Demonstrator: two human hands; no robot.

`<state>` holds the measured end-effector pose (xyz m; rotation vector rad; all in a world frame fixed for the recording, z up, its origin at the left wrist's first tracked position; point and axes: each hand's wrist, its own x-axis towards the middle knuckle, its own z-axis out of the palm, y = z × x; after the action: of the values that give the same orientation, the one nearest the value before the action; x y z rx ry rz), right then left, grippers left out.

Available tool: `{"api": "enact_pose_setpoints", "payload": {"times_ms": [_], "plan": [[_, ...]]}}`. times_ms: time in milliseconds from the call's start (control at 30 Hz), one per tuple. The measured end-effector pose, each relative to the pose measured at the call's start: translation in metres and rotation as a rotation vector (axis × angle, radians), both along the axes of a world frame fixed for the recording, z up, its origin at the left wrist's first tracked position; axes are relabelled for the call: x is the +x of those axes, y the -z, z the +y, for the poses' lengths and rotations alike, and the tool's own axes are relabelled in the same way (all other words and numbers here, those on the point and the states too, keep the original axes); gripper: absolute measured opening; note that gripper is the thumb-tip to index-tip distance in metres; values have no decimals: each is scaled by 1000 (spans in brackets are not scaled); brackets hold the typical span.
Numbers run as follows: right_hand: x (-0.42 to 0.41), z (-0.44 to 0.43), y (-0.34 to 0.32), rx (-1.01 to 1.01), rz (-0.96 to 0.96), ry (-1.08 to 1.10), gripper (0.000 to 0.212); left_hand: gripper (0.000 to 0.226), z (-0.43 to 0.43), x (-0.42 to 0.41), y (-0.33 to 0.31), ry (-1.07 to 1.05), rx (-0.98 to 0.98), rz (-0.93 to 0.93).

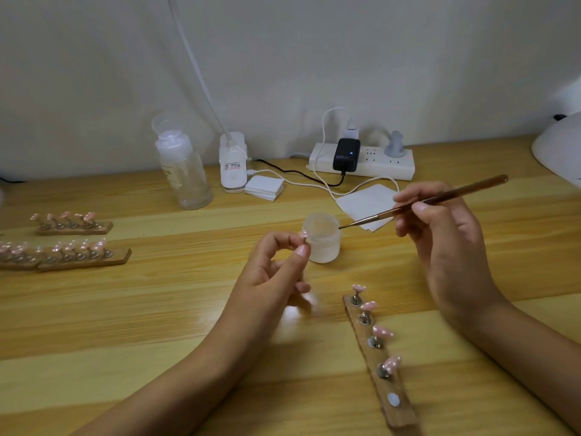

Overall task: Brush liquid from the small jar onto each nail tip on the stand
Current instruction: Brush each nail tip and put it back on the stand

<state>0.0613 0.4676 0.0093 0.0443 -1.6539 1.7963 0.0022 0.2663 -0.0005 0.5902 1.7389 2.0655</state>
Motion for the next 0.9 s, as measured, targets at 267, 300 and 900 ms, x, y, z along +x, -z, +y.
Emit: {"api": "enact_pose_setpoints", "payload": {"times_ms": [267, 300, 900], "plan": [[-5, 3, -1, -189, -86, -226, 21, 8, 0, 4, -2, 108, -83, 126], [-5, 2, 0, -175, -98, -241, 22, 9, 0, 4, -2, 115, -77, 131], [-2, 2, 1, -84, -158, -293, 24, 12, 0, 5, -2, 115, -67, 148]]}}
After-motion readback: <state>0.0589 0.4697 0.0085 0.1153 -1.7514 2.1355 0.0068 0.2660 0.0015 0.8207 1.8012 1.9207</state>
